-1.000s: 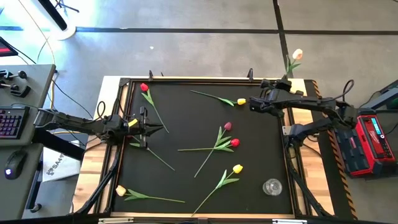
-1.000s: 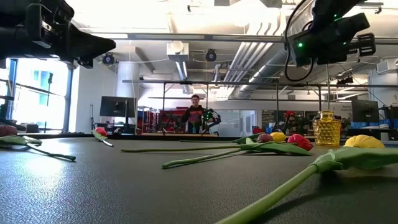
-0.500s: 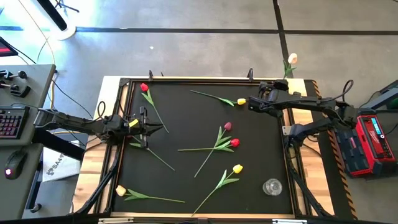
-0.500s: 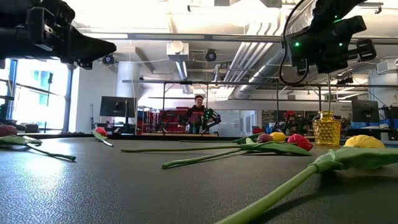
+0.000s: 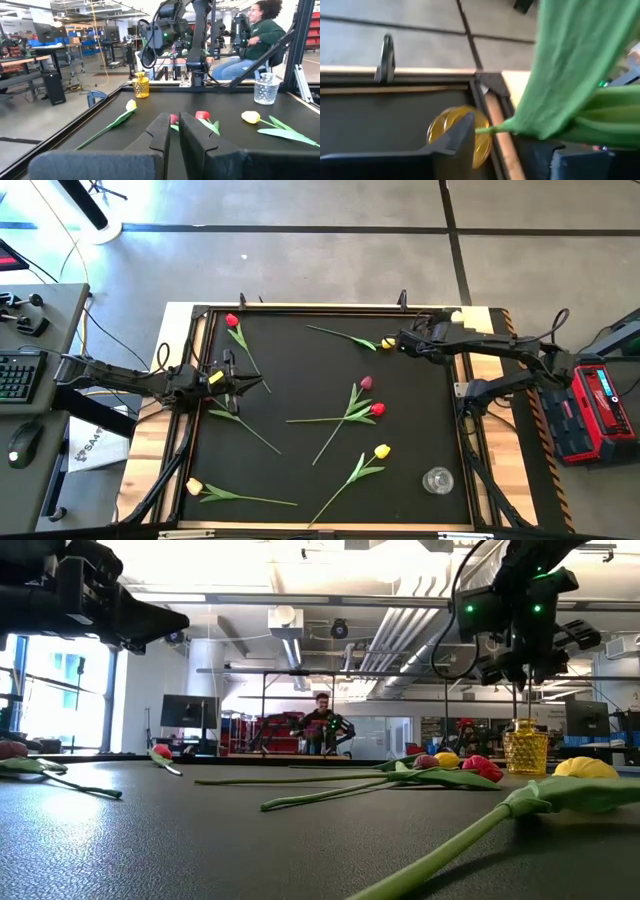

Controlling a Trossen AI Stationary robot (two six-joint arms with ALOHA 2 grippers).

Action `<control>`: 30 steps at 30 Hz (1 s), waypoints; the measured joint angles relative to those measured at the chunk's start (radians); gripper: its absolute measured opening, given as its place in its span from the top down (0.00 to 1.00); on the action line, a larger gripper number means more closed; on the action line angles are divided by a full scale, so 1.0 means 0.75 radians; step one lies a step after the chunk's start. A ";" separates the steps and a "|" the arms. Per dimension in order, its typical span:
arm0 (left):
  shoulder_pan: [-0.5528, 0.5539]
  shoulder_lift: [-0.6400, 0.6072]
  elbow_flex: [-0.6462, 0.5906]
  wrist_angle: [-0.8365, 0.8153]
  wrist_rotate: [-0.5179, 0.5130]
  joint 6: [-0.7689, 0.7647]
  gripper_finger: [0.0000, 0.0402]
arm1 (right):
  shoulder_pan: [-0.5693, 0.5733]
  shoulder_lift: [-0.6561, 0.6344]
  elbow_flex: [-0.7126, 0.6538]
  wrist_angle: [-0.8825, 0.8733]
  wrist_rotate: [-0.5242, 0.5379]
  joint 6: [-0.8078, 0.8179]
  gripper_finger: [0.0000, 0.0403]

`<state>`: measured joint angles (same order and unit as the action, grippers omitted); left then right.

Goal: Sort flowers into vase by color
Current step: Put the right white flower into the yellow flower vase, then put the right dark red flower into the yellow flower vase

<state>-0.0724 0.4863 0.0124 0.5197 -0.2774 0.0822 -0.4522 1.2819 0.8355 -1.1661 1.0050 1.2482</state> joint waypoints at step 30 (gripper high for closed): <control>0.000 0.000 0.000 -0.004 -0.030 -0.004 0.93 | 0.045 -0.001 0.677 -0.415 -0.600 -0.316 0.57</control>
<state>-0.0727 0.4862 0.0124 0.5163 -0.2996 0.0792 -0.4183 1.2812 1.3430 -1.4776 0.5548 1.0109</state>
